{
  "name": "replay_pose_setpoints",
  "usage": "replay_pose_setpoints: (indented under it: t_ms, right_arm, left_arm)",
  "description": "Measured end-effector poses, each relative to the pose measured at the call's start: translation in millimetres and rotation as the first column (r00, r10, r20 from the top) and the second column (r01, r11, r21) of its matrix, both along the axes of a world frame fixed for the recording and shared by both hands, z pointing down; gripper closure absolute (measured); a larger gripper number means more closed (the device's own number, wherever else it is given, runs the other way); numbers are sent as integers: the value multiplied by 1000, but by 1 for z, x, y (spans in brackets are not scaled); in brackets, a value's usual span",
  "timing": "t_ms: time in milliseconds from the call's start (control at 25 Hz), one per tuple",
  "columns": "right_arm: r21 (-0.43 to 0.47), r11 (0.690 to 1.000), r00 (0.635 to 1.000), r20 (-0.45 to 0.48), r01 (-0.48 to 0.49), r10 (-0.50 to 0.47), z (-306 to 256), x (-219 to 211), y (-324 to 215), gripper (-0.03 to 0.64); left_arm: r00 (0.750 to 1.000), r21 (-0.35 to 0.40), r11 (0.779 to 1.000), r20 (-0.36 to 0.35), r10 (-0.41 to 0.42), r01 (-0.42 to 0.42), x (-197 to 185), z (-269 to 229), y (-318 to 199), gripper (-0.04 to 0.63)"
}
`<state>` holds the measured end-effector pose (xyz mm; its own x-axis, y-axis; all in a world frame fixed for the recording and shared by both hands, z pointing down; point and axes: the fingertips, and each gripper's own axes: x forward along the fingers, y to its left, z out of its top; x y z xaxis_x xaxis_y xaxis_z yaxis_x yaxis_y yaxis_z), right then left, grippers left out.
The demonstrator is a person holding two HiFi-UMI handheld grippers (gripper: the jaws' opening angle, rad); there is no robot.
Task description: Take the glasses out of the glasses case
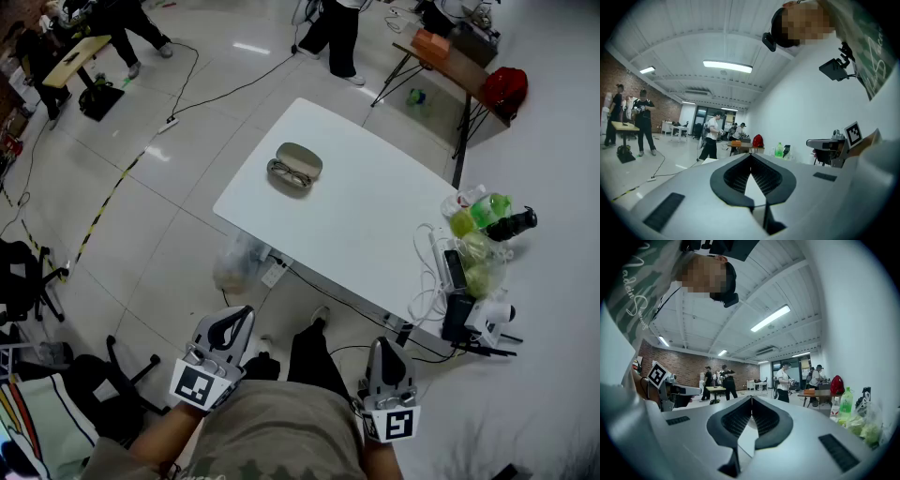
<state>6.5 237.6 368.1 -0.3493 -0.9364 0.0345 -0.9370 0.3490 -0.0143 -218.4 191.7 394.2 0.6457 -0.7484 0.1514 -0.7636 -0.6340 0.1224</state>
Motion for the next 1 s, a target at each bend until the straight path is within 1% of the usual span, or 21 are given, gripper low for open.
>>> replay_pose_setpoints:
  t_ms: [120, 240, 320, 400, 520, 720, 880, 1000]
  right_arm:
    - [-18, 1000, 1000, 23, 6, -5, 2, 19, -28, 604]
    - [-23, 1000, 1000, -1, 8, -8, 5, 45, -54, 604]
    - [-19, 1000, 999, 44, 18, -18, 4, 61, -76, 604]
    - [-57, 998, 995, 96, 13, -7, 12, 82, -95, 604]
    - [-94, 995, 994, 112, 31, -21, 19, 103, -120, 604]
    - [-97, 989, 976, 201, 108, -86, 12, 123, -157, 604]
    - [-81, 987, 974, 193, 138, -120, 7, 127, -174, 604]
    - [-73, 987, 975, 183, 143, -127, 9, 125, -183, 604]
  left_arm:
    - [1000, 3, 1000, 5, -9, 9, 25, -6, -29, 587]
    - [1000, 5, 1000, 30, -2, 2, 55, -9, -55, 586]
    - [999, 5, 1000, 42, 1, -1, 76, -10, -74, 586]
    - [999, 14, 1000, 28, -20, 20, 97, -20, -95, 586]
    - [999, 30, 999, 13, -45, 45, 120, -29, -115, 586]
    - [996, 39, 996, 44, -81, 80, 146, -29, -138, 586]
    - [995, 23, 995, 22, -102, 102, 155, -25, -158, 586]
    - [995, 28, 996, 42, -90, 89, 156, -24, -173, 587]
